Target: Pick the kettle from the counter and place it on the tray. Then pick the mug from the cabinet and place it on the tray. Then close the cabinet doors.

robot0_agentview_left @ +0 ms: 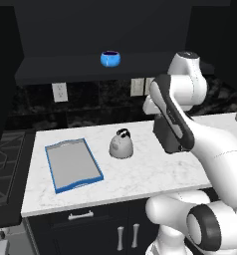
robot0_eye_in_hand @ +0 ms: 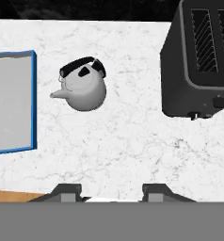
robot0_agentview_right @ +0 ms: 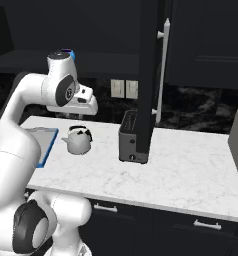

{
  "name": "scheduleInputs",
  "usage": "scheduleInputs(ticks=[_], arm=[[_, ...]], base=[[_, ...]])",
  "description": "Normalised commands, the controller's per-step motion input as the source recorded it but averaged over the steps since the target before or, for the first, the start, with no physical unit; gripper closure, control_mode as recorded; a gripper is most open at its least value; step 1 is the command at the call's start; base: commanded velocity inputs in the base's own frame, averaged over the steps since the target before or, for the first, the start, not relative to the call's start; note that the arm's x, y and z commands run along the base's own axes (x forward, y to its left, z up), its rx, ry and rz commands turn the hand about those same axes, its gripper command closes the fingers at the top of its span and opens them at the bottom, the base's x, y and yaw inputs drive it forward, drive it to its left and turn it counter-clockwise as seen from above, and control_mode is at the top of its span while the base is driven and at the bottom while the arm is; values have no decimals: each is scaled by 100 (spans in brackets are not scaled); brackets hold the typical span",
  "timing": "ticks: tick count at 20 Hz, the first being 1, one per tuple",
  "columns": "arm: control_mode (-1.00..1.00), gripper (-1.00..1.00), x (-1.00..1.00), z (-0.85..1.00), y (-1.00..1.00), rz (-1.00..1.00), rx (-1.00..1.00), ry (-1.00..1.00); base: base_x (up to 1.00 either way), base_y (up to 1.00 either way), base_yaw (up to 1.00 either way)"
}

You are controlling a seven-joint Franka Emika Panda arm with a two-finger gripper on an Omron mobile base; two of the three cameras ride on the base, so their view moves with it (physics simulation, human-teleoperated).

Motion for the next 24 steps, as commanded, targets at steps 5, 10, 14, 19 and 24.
scheduleInputs(ticks=[5, 10, 14, 19, 24], arm=[[-100, -100, -36, -18, 0, 0, 6, 0], [-100, -100, -54, -45, 34, -11, 0, 0], [-100, -100, -2, -40, 54, -22, 0, 0], [-100, -100, 27, -25, 50, -17, 0, 1], [-100, -100, 54, -12, 42, -26, 4, 0]], base=[[0, 0, 0], [0, 0, 0], [0, 0, 0], [0, 0, 0], [0, 0, 0]])
